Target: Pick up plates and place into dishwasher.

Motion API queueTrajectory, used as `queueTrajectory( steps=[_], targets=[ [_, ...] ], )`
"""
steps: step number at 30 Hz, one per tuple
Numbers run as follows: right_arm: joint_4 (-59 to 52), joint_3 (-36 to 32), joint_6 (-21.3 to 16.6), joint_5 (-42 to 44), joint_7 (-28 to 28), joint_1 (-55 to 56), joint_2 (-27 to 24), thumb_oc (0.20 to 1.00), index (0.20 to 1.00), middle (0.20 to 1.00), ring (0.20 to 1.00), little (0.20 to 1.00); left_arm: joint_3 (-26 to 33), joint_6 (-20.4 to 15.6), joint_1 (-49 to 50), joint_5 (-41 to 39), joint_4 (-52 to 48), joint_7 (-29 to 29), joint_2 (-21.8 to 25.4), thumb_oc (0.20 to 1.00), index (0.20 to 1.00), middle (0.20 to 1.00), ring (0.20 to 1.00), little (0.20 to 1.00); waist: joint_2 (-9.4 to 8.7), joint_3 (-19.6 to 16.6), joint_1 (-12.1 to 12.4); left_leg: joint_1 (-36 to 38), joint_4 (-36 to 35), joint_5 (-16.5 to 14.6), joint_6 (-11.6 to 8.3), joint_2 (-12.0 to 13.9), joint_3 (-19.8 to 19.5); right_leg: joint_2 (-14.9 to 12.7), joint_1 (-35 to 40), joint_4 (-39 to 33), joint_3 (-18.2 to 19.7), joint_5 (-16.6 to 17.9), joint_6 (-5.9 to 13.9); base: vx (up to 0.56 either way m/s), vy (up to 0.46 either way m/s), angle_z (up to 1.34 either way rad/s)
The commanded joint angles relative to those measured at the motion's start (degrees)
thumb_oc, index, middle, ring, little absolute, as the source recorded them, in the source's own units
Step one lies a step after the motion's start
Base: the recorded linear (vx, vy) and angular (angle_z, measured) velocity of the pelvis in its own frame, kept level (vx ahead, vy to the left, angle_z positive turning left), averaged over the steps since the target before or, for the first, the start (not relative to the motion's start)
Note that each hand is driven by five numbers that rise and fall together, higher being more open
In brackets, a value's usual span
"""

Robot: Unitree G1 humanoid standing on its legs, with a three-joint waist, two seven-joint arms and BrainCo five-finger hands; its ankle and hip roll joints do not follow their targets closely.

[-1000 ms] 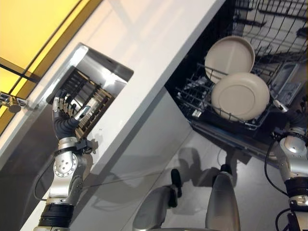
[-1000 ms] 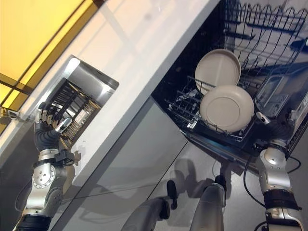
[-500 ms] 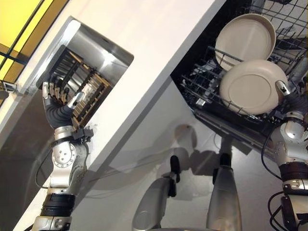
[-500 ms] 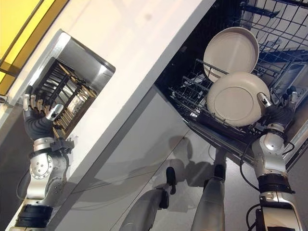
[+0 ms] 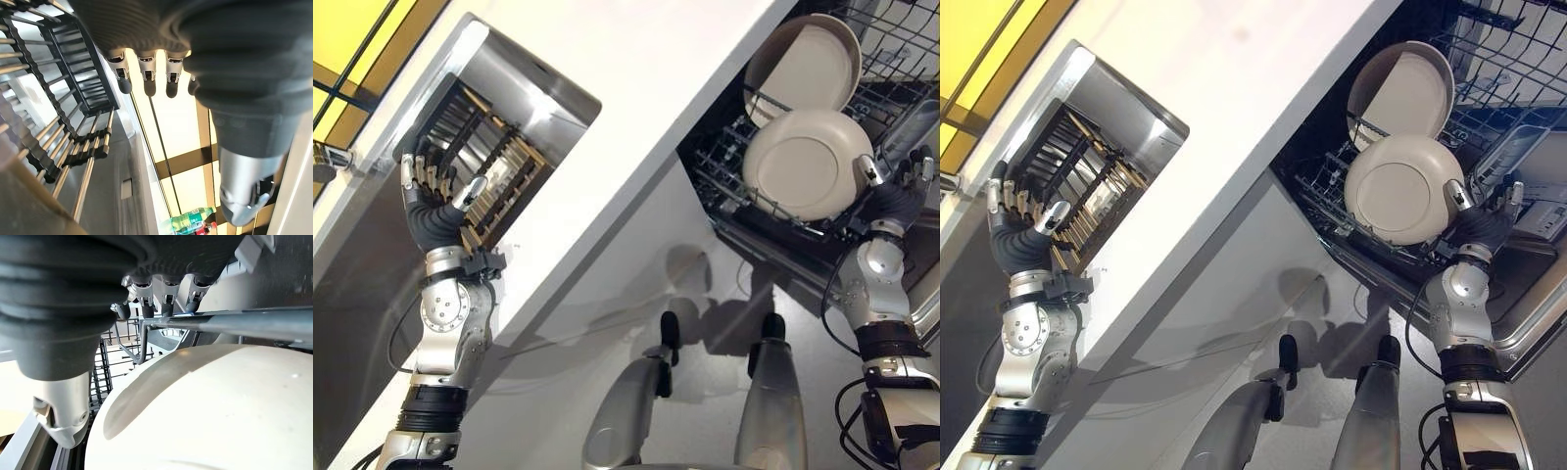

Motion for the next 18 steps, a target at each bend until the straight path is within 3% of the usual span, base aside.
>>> queueTrajectory(
  steps=[1, 7, 18],
  targets=[
    [-9.16, 8.38, 0.4, -7.32, 2.01, -10.38, 4.27, 1.0, 1.0, 1.0, 1.0, 1.0, -2.05, -1.42, 0.46, 1.12, 0.62, 0.2, -0.67, 1.0, 1.0, 1.0, 1.0, 1.0, -1.6, 4.94, 3.48, -1.65, 8.62, -5.66, 2.23, -2.47, -0.54, -2.34, 6.13, -17.68, 1.52, 11.28, 1.33, 0.01, 0.084, 0.03],
    [-11.97, 11.73, 2.43, -12.23, 0.41, -11.78, 5.54, 1.0, 1.0, 1.0, 1.0, 1.0, -1.89, -2.61, 1.45, 0.29, 1.1, -1.53, -1.15, 1.0, 1.0, 1.0, 1.0, 1.0, -1.78, 4.94, 4.92, -1.35, 8.19, -5.49, 2.38, -3.08, -0.93, -3.35, 6.84, -18.83, 0.84, 12.1, 1.77, 0.0, 0.081, 0.04],
    [-9.4, 12.34, 3.66, -12.67, -2.45, -17.97, 3.79, 1.0, 1.0, 1.0, 1.0, 1.0, -1.28, -3.08, 3.98, -1.17, 0.03, -3.76, -0.91, 1.0, 1.0, 1.0, 1.0, 1.0, -0.58, 4.94, 8.56, -1.33, 7.86, -4.96, 2.6, -4.25, -1.78, -6.11, 8.0, -19.48, -2.14, 12.69, 3.06, -0.01, 0.07, 0.09]
  ],
)
